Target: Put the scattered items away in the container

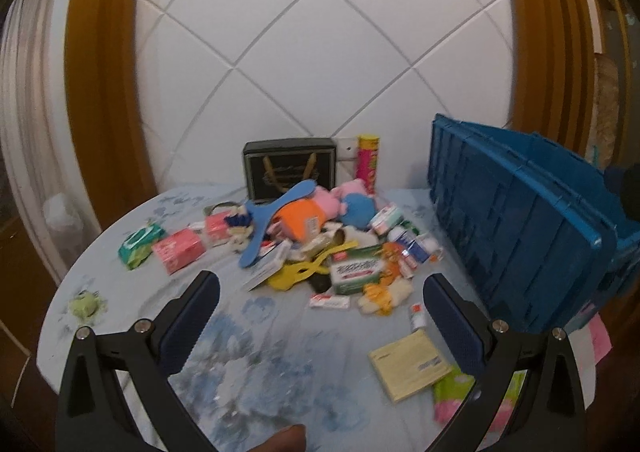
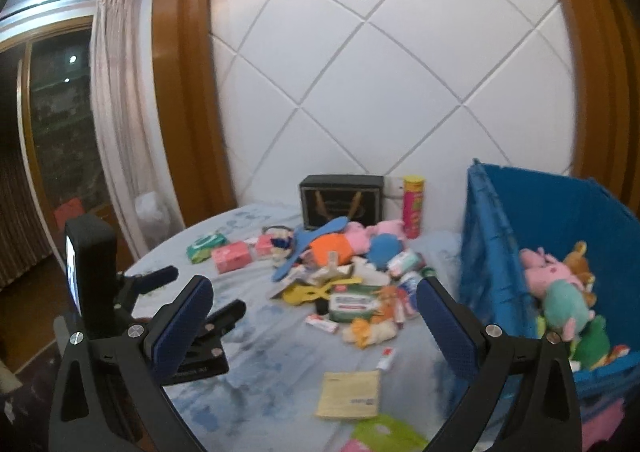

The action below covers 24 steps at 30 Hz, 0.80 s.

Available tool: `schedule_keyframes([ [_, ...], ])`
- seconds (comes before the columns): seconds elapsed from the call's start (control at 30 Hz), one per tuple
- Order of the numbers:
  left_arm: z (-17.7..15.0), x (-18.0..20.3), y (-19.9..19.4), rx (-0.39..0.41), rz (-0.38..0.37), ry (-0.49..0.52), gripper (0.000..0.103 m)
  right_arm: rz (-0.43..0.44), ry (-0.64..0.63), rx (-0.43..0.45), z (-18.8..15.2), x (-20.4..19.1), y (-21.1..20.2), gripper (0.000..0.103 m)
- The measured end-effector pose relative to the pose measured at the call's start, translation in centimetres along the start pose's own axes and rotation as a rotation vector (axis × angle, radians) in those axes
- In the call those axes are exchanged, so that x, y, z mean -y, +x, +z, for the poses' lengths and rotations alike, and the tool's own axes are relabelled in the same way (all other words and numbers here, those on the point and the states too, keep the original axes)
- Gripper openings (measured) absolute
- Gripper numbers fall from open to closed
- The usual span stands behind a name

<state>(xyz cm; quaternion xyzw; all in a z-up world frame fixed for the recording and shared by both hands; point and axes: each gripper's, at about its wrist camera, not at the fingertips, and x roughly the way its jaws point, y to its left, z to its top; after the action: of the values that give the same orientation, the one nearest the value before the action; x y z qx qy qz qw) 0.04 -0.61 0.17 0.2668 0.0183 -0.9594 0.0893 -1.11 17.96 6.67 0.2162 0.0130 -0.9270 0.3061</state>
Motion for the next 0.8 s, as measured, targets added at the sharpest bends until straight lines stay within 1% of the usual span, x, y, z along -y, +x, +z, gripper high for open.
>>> schedule_keyframes([
  [0.07, 0.8, -2.9, -0.1, -0.009, 0.028, -0.001, 0.103, 0.020, 0.010, -0.005, -0.4, -0.9, 0.5, 0.103],
  [0.2, 2.5, -8.8, -0.3, -0.027, 0.084, -0.002, 0.103, 0.055, 0.010, -0.050, -1.3, -3.1, 2.0, 0.103],
  [0.33, 2.6, -11.4, -0.4, -0.045, 0.137, -0.021, 0.103, 0.090, 0.014, -0.086, -2.3, -4.3, 3.9, 0.103],
  [0.4, 1.5, -12.1, -0.3, -0.048, 0.163, -0.016, 0.103, 0.107, 0.017, -0.104, -2.8, -4.8, 4.9, 0.103],
  [0.5, -0.1, -13.1, 0.1, -0.052, 0.222, 0.003, 0.103, 0.134, 0.021, -0.131, -3.5, -5.6, 6.3, 0.103],
  [0.63, -3.2, -15.4, 1.5, -0.113, 0.315, -0.038, 0.103, 0.139, 0.013, -0.216, -5.8, -5.3, 9.7, 0.103],
  [0.7, -4.6, -15.6, 3.1, -0.136, 0.302, -0.092, 0.103, 0.155, 0.014, -0.264, -7.3, -4.8, 11.2, 0.103],
  [0.73, -4.7, -15.8, 3.6, -0.146, 0.303, -0.100, 0.103, 0.162, 0.018, -0.283, -7.9, -4.5, 11.8, 0.103],
  [0.8, -4.8, -15.9, 4.2, -0.166, 0.322, -0.076, 0.103, 0.177, 0.036, -0.318, -8.8, -3.9, 13.0, 0.103],
])
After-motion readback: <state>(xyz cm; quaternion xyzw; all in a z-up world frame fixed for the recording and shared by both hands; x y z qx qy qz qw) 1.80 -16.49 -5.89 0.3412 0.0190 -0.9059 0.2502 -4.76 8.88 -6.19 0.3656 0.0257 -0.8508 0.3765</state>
